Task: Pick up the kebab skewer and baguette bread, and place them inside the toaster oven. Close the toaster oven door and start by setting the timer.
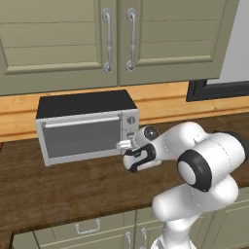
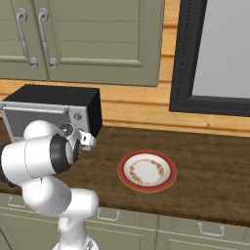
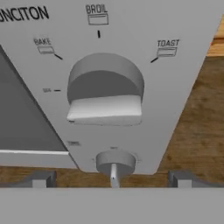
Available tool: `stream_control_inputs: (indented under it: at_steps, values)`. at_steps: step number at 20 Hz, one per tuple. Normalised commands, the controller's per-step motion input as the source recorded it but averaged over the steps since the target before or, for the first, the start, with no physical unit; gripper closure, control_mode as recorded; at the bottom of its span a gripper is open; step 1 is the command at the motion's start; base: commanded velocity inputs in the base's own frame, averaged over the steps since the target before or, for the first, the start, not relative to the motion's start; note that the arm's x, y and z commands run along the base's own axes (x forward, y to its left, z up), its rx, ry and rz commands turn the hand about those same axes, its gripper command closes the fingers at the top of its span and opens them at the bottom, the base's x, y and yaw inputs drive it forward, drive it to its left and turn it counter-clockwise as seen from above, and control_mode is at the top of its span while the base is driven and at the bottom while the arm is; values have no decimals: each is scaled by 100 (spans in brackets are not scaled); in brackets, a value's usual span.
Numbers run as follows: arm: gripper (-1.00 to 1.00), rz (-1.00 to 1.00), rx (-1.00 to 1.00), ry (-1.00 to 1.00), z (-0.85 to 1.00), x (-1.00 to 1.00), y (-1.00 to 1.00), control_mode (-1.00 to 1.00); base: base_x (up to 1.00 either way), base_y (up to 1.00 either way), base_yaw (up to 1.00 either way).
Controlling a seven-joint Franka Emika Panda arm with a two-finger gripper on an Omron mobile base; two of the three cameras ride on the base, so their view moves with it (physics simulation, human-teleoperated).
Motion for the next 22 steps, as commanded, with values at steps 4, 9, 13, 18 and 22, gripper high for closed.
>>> stream_control_inputs:
  at_steps: [4, 9, 13, 18, 22]
  values:
    - [-100, 0, 0, 0, -21, 8, 0, -100, 0, 0, 0]
    - [-100, 0, 0, 1, -18, 4, 0, -100, 0, 0, 0]
    - [-100, 0, 0, 0, -1, 0, 0, -100, 0, 0, 0]
    - [-100, 0, 0, 0, 0, 2, 0, -100, 0, 0, 0]
    - [-100, 0, 0, 0, 0, 11, 0, -100, 0, 0, 0]
